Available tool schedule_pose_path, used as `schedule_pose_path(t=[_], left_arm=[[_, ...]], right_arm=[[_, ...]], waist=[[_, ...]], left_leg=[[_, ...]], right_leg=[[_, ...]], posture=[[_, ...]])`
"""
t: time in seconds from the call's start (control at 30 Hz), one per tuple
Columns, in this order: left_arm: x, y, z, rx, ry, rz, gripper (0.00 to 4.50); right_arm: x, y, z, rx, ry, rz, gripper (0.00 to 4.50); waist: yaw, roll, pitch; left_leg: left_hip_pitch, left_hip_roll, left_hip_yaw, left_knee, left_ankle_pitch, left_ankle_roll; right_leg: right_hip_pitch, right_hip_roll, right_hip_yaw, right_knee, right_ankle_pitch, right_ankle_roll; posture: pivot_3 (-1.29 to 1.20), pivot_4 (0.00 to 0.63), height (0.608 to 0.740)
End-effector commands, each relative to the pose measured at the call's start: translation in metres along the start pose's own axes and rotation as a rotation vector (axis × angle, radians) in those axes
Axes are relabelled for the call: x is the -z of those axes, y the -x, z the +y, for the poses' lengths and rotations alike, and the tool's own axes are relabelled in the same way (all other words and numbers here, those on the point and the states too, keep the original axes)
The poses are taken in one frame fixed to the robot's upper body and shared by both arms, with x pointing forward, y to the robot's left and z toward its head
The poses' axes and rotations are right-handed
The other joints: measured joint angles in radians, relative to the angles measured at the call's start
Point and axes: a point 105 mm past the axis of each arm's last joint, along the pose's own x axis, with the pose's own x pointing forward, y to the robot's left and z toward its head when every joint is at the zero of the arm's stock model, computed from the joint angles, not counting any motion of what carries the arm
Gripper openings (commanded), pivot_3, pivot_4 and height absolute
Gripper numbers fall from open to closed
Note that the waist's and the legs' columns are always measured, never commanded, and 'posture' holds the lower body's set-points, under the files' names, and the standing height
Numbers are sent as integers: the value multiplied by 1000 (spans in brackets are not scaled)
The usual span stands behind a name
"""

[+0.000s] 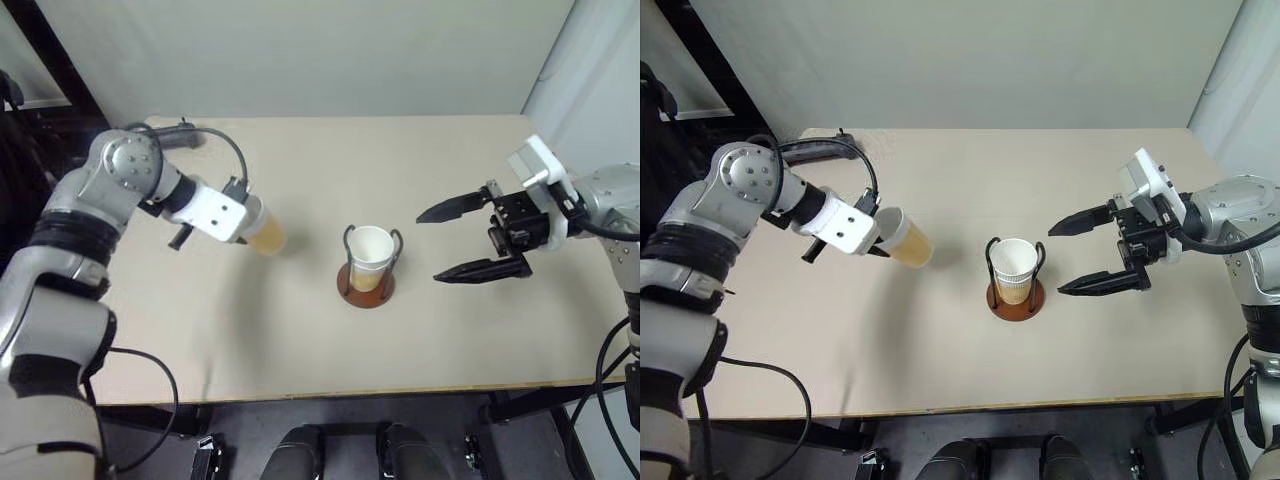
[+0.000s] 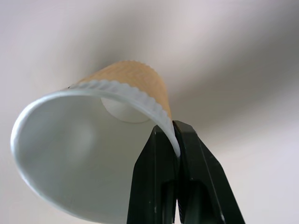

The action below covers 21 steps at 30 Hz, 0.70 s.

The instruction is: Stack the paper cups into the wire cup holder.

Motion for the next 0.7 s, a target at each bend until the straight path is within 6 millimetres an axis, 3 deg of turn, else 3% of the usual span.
schedule_pose_path(t=[0.03, 0.2, 0.47, 0.7], left_arm=[[4, 11, 9, -55, -8, 27, 33], [5, 9, 12, -53, -17, 35, 33], [-15, 14, 50, -156, 24, -36, 33], [-21, 7, 51, -144, 6, -64, 33]], right_arm=[[-9, 4, -2, 21, 50, 4, 4500], [-8, 7, -1, 28, 49, 12, 4500], [-9, 7, -2, 35, 53, 18, 4500], [-8, 8, -1, 42, 50, 20, 4500]], waist=[[-1, 0, 0], [-1, 0, 0], [10, 0, 0], [7, -1, 0]], left_leg=[[0, 0, 0, 0, 0, 0], [0, 0, 0, 0, -1, 1], [-1, -1, 0, 1, 0, 2], [-1, 0, 1, 1, 0, 3]], right_leg=[[0, 0, 0, 0, 0, 1], [0, 0, 0, 0, -1, 3], [1, 0, 0, -1, 0, 3], [0, 1, 0, -1, 0, 5]], posture=[[0, 150, 740], [0, 150, 740], [0, 150, 740], [0, 150, 740]])
